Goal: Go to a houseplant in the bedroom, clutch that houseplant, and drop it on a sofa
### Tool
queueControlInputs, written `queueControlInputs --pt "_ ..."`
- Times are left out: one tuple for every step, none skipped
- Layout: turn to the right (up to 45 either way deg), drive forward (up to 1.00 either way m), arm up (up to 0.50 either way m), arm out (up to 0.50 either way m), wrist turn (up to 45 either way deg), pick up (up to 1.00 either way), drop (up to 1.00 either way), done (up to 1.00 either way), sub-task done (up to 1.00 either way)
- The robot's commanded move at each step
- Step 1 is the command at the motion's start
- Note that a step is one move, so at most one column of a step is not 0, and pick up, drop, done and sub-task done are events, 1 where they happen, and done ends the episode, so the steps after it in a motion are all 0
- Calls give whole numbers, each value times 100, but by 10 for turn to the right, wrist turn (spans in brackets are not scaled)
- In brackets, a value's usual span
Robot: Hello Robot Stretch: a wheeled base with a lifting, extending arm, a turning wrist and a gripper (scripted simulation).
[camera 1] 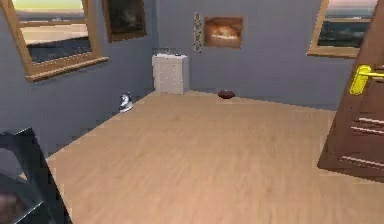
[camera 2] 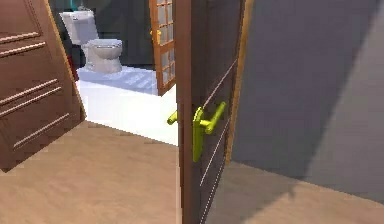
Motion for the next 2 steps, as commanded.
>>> queueControlInputs --pt "0 100 0 0 0 0 0 0 0" --pt "30 0 0 0 0 0 0 0 0"
